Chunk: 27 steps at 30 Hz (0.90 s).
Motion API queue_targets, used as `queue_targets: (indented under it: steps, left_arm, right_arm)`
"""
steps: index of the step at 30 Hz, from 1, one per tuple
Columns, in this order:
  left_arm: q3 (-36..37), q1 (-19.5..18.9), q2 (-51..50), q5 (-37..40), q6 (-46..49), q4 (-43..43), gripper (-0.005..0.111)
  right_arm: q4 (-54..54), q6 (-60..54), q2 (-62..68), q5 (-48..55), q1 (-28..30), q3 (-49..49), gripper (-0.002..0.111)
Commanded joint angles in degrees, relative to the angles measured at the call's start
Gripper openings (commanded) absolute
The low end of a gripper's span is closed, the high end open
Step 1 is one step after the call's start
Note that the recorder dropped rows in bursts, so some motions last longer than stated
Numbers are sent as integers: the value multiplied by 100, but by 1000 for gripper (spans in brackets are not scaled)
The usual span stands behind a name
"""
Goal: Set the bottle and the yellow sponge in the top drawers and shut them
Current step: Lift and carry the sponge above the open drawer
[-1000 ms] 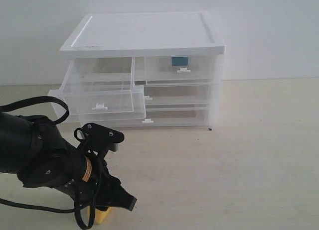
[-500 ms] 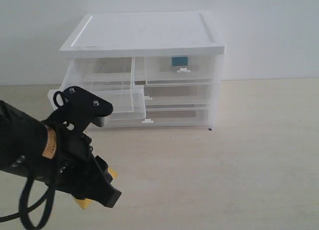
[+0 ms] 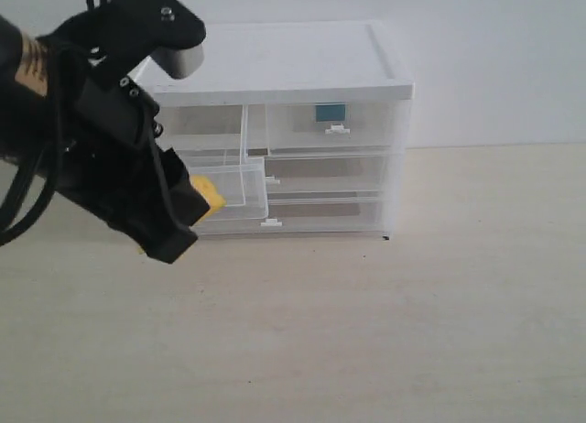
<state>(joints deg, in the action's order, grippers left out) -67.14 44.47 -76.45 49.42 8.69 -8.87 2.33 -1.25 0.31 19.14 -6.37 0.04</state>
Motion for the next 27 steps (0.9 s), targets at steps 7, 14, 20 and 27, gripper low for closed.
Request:
queue_targets:
  steps: [7, 14, 20, 27]
  left_arm:
    - [-1122, -570, -567, 773, 3011, 99, 4]
    - [-1254, -1336, -1066, 46, 3867, 360, 4]
    - [-1413, -1731, -1494, -514, 4639, 1096, 4]
    - [-1688, -1929, -2012, -618, 4877, 1602, 4]
  right_arm:
    - [-12, -11, -31, -15, 5, -4, 0]
    - [-12, -11, -31, -15, 5, -4, 0]
    - [-12, -11, -31, -15, 5, -4, 0]
    - [-12, -11, -31, -15, 5, -4, 0]
